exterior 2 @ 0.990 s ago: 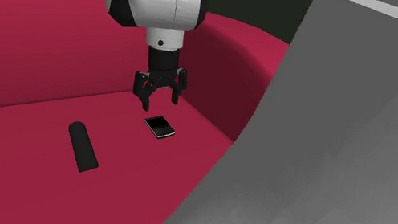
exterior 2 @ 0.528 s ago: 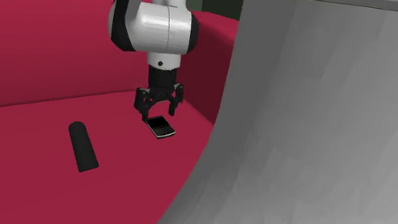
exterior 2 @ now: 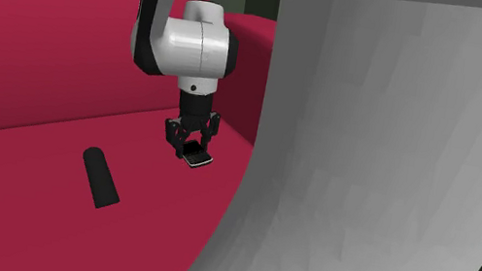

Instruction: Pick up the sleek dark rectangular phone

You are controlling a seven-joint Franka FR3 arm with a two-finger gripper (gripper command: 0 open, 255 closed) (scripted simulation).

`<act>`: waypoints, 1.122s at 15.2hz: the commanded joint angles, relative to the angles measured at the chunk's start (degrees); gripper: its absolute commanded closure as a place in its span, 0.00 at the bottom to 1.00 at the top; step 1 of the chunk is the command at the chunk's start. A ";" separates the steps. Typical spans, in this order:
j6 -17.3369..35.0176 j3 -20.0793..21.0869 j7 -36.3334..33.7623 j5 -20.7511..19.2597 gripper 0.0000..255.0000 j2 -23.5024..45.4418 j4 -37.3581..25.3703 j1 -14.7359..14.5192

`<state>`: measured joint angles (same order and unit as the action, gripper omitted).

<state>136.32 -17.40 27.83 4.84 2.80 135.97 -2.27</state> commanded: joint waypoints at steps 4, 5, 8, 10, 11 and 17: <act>0.03 0.01 0.01 0.01 1.00 0.03 0.00 -0.01; 0.03 0.01 0.00 0.01 1.00 0.03 0.01 -0.01; -0.62 -0.04 -0.17 -0.25 1.00 -0.44 -0.20 0.01; -2.15 -0.08 -0.65 -0.86 1.00 -1.62 -0.63 -0.01; -2.92 -0.10 -0.88 -1.15 1.00 -2.19 -0.86 -0.01; -7.58 -0.07 -2.09 -2.62 1.00 -5.36 -2.54 0.00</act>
<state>129.52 -17.46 25.90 2.47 -2.02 133.69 -2.29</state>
